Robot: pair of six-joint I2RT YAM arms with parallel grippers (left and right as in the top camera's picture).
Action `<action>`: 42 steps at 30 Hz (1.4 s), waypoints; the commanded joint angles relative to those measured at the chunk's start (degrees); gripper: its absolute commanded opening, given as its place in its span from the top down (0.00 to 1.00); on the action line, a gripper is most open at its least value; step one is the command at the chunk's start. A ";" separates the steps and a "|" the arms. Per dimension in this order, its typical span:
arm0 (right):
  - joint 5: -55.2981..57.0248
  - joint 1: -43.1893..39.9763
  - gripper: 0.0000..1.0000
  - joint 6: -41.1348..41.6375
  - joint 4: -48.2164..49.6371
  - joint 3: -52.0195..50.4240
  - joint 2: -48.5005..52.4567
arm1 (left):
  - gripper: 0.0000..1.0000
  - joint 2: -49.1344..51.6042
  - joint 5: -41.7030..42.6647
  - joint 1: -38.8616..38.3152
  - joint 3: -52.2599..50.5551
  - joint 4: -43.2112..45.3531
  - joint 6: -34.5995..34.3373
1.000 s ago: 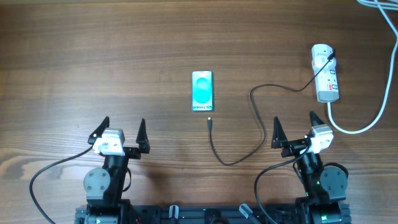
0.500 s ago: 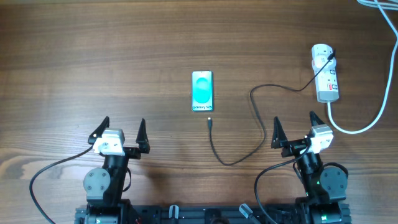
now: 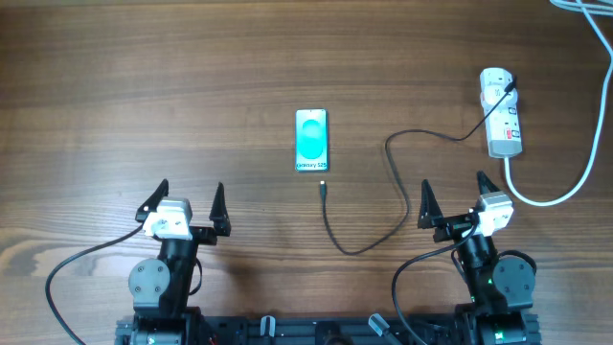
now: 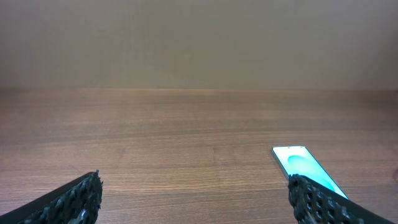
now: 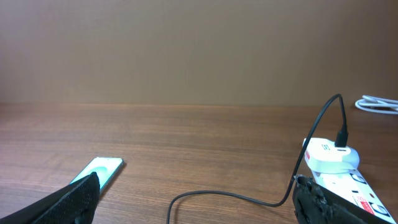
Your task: Plug charger to phone and switch on socket
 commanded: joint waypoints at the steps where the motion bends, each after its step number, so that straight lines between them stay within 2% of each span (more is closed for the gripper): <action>1: 0.55 -0.07 0.00 -0.52 0.17 -0.07 -0.57 | 0.00 -0.61 -0.35 0.44 -0.42 -0.07 -0.13; 16: 0.55 -0.07 0.00 -0.50 0.17 -0.07 -0.57 | 0.00 -0.61 0.35 0.42 -0.42 -0.04 -0.42; 18: 0.55 -0.07 0.00 -0.52 0.17 -0.07 -0.57 | 0.00 -0.61 5.25 0.42 -0.42 0.61 -5.90; 21: 0.57 -0.07 0.00 -0.52 0.17 -0.07 -0.57 | 0.00 -0.61 12.33 0.42 -0.42 1.29 -17.92; 24: 0.55 -0.07 0.00 -0.52 0.17 -0.07 -0.57 | 0.00 -0.61 14.34 0.42 -0.42 1.53 -23.89; 26: 0.55 -0.07 0.00 -0.52 0.17 -0.07 -0.57 | 0.00 -0.61 16.76 0.42 -0.42 2.51 -25.77; 31: 0.55 -0.07 0.00 -0.52 0.17 -0.07 -0.57 | 0.00 -0.61 29.38 0.42 -0.42 2.56 -26.01; 37: 0.55 -0.07 0.00 -0.50 0.15 -0.07 -0.57 | 0.00 -0.50 28.98 0.44 2.36 3.43 -27.19; 42: 0.55 -0.07 0.00 -0.48 0.15 -0.07 -0.57 | 0.00 5.62 24.20 0.44 12.11 3.41 -26.88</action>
